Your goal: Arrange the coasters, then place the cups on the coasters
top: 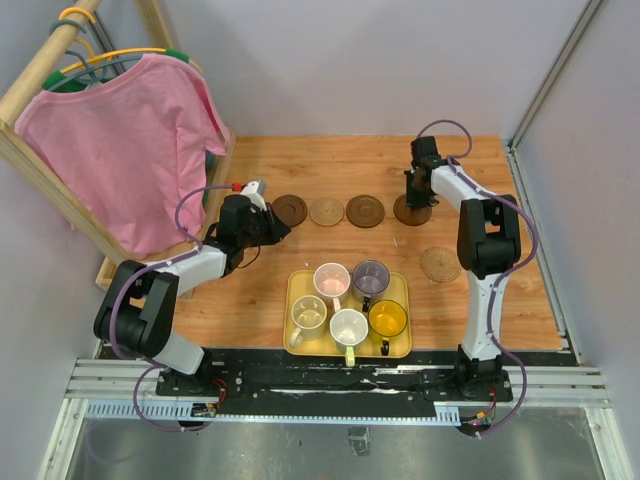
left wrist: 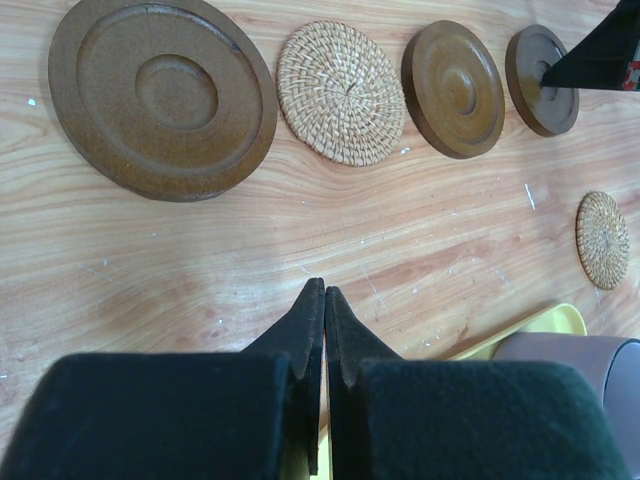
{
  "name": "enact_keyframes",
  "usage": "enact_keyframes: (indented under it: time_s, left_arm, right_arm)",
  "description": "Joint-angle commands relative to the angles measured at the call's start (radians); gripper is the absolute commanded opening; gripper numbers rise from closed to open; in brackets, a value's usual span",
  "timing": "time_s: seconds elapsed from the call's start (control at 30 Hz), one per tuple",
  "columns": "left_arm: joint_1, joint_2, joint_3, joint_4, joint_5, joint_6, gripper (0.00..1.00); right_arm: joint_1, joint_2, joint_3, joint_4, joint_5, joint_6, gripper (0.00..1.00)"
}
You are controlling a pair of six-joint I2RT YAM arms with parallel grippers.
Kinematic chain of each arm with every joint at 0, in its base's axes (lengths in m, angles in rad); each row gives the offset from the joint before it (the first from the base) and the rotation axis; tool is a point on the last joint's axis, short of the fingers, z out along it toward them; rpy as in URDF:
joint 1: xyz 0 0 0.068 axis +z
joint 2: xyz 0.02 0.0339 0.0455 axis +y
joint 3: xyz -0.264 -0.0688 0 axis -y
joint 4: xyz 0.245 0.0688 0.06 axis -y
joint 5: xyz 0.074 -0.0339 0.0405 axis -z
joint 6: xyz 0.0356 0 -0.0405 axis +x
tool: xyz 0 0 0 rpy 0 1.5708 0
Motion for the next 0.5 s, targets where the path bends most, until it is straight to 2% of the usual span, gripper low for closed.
enact_keyframes:
  time_s: [0.0, 0.47]
  left_arm:
    - [-0.007, -0.003, -0.005, 0.022, 0.007, 0.007, 0.01]
    - [-0.008, 0.025, -0.003, 0.037, 0.016, -0.007, 0.01]
  right_arm:
    - [-0.012, 0.017, -0.008, -0.013, -0.018, 0.017, 0.01]
    - [0.029, -0.046, -0.143, 0.023, -0.068, 0.047, 0.01]
